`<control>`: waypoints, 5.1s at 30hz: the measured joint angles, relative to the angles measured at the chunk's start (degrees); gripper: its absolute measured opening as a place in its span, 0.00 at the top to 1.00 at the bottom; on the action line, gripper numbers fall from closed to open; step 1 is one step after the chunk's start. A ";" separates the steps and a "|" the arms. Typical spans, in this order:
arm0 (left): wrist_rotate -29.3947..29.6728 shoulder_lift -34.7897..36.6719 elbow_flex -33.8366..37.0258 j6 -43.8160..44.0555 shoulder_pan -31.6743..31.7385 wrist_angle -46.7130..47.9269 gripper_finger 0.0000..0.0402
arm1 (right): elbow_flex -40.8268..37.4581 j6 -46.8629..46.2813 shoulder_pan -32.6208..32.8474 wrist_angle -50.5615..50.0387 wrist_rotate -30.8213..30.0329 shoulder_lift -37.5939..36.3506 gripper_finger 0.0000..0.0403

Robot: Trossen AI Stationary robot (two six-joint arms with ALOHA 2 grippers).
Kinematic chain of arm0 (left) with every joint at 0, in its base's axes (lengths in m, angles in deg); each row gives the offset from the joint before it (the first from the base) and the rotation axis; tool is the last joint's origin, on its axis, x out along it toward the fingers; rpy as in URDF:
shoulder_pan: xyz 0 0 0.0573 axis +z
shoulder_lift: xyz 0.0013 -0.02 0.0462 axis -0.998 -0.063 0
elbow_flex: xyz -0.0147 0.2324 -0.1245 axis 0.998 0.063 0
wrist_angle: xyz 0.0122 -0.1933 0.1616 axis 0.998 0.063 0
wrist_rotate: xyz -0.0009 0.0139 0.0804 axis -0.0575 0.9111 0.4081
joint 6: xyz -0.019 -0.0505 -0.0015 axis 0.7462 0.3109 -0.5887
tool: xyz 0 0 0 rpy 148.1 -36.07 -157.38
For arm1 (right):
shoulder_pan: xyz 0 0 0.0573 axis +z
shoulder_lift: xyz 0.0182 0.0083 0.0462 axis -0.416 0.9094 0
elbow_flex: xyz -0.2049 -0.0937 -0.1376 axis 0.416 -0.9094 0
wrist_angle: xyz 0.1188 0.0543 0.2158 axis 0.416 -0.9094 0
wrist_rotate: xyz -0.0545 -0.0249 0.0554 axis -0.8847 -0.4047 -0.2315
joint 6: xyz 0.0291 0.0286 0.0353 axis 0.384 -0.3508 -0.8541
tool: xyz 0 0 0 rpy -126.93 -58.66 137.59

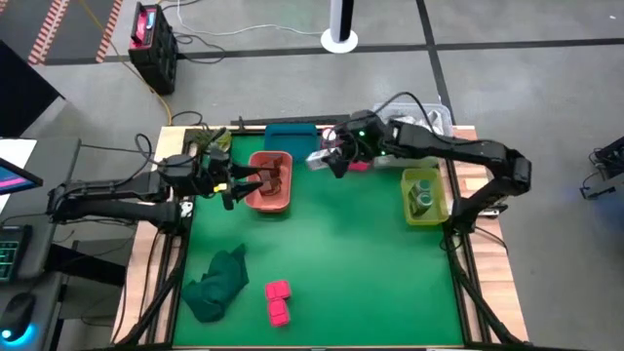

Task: Sort spices by type
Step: Put the white spice bottle into the red bin, then put the top red spice can into the blue bin

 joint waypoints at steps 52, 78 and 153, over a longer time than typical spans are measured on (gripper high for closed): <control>0.63 -0.44 -0.04 1.19 0.33 15.22 0.25 | 22.98 38.53 -18.38 -35.59 -6.90 29.53 0.44; -1.12 -0.42 -0.04 4.66 0.33 17.89 0.25 | 34.09 33.93 -16.99 -39.81 -8.58 30.96 0.17; 8.00 -40.82 -20.12 20.01 -37.26 14.73 0.25 | 9.58 -38.84 42.40 -44.89 -25.32 6.85 0.20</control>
